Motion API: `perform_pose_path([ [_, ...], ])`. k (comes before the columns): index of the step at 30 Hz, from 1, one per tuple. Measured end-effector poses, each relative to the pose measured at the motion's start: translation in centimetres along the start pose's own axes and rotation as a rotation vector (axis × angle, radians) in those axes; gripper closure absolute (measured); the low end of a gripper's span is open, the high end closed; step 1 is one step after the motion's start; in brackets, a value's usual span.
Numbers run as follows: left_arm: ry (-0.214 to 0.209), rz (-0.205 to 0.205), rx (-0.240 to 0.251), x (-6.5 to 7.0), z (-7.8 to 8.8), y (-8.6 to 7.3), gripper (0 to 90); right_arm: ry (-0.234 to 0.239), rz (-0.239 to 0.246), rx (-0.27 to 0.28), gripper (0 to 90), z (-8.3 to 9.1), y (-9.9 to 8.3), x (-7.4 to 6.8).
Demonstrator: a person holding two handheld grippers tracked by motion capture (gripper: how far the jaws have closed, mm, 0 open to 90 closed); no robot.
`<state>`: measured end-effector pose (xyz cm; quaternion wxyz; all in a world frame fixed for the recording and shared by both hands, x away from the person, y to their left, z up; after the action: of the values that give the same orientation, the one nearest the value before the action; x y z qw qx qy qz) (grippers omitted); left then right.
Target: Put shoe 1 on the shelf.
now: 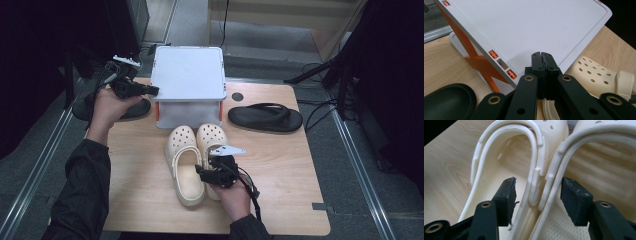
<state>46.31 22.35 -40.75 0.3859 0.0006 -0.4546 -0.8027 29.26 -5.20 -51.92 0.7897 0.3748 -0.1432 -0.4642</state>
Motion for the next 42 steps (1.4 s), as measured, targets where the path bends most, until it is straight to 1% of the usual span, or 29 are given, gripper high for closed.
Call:
perform_pose_path([
  [1,0.002,0.004,0.002,0.0,0.0,0.0,89.9,-0.007,-0.004,-0.002,46.1,-0.1,0.0,0.0],
  [4,0.017,-0.004,-0.003,0.2,0.1,-0.1,89.9,-0.019,-0.012,0.002,46.0,-0.6,0.3,0.0],
  [7,0.049,-0.023,-0.012,0.5,0.1,-0.1,89.9,-0.030,-0.019,0.004,45.9,-1.2,0.5,0.0],
  [9,0.055,-0.026,-0.018,0.6,0.1,-0.1,89.9,-0.041,-0.027,0.003,46.7,-1.5,0.7,0.0],
  [11,0.054,-0.026,-0.015,0.6,0.1,-0.1,89.9,-0.051,-0.025,0.011,46.9,-1.8,1.1,-0.1],
  [12,0.053,-0.026,-0.014,0.6,0.1,-0.1,89.9,-0.063,-0.030,0.009,46.7,-1.9,1.2,-0.2],
  [15,0.049,-0.025,-0.012,0.6,0.1,-0.1,89.9,-0.080,-0.044,0.014,47.8,-2.4,1.7,-0.2],
  [17,0.050,-0.026,-0.011,0.6,0.1,-0.1,89.9,-0.095,-0.064,0.005,51.0,-2.7,1.9,-0.2],
  [22,0.043,-0.024,-0.010,0.5,0.1,-0.2,89.9,-0.099,-0.099,0.002,58.9,-2.7,2.0,-0.1],
  [25,0.046,-0.027,-0.012,0.5,0.1,-0.2,89.9,-0.104,-0.120,0.006,63.5,-2.6,2.1,0.1],
  [26,0.047,-0.026,-0.012,0.5,0.1,-0.2,89.9,-0.118,-0.119,0.013,64.6,-2.6,2.1,0.1],
  [28,0.041,-0.023,-0.008,0.5,0.1,-0.2,89.8,-0.157,-0.097,0.033,65.9,-2.4,2.0,0.2],
  [30,0.023,-0.018,-0.009,0.5,0.1,-0.2,89.9,-0.163,-0.091,0.045,66.1,-2.2,2.1,0.3],
  [31,0.024,-0.022,-0.009,0.4,0.2,-0.2,89.9,-0.160,-0.089,0.044,66.1,-2.1,2.1,0.3],
  [35,0.022,-0.018,-0.008,0.4,0.2,-0.2,89.9,-0.118,-0.117,0.039,66.2,-1.8,2.5,0.5],
  [37,0.025,-0.020,-0.010,0.4,0.2,-0.3,90.0,-0.113,-0.110,0.047,66.3,-1.7,2.8,0.4],
  [40,0.027,-0.019,-0.010,0.5,0.2,-0.3,89.9,-0.111,-0.095,0.044,66.2,-1.7,3.3,0.3],
  [42,0.027,-0.018,-0.010,0.5,0.2,-0.3,89.9,-0.098,-0.099,0.039,66.2,-1.8,3.7,0.4],
])
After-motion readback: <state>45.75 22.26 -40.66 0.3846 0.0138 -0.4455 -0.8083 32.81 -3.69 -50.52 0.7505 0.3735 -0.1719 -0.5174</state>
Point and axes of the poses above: each handheld gripper's, and its own axes: z roughly backward along the jaws, y roughly out of its top, x roughly to its right, the point moved 4 cm from there along -z, roughly forward along the jaws, and after that the axes turned 9 degrees about -y, right-handed, at the moved point
